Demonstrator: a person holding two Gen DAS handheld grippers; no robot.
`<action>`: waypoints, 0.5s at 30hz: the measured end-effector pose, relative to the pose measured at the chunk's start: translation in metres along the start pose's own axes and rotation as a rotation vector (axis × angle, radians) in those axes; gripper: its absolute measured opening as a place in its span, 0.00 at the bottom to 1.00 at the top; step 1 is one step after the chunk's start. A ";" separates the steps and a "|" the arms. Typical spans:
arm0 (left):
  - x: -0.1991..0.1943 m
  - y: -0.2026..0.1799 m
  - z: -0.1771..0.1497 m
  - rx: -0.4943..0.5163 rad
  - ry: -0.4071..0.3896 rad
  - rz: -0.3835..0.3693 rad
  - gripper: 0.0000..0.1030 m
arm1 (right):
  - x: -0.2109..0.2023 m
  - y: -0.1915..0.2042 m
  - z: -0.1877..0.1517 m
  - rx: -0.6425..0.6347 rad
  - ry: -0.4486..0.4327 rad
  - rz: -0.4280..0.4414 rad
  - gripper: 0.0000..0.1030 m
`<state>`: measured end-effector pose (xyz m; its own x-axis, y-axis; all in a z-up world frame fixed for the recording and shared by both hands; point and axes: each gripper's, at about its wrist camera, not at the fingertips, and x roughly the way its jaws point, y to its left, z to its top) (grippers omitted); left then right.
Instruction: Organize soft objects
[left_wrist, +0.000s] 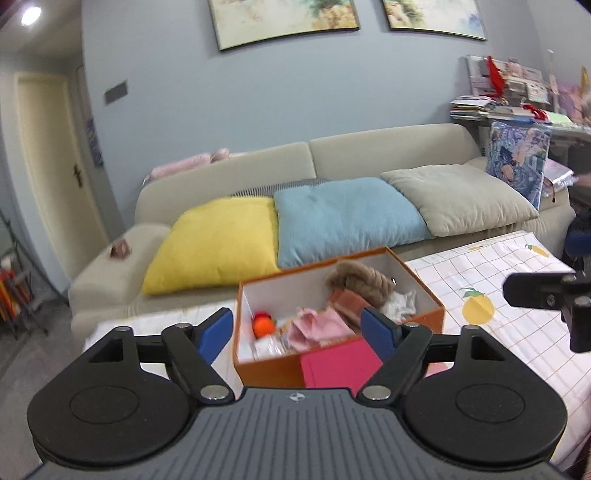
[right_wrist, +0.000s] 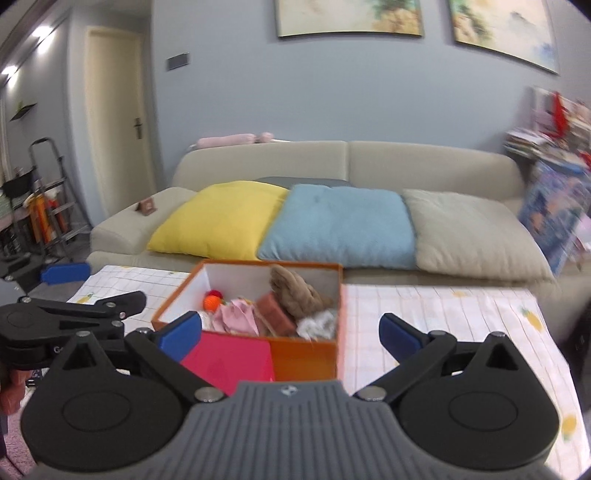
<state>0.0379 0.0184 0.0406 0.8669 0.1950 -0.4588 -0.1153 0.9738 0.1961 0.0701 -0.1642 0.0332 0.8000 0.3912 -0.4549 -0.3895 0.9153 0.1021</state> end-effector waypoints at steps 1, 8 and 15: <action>-0.001 -0.001 -0.004 -0.023 0.011 -0.005 0.96 | -0.003 -0.002 -0.007 0.016 0.000 -0.020 0.97; 0.002 -0.008 -0.029 -0.094 0.087 -0.006 0.96 | -0.004 -0.004 -0.036 0.017 0.023 -0.120 0.97; 0.014 -0.012 -0.052 -0.077 0.191 -0.019 0.96 | 0.007 -0.001 -0.063 0.009 0.124 -0.122 0.97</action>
<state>0.0262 0.0155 -0.0132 0.7626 0.1880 -0.6190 -0.1429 0.9822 0.1223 0.0472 -0.1680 -0.0254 0.7786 0.2626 -0.5700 -0.2880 0.9565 0.0472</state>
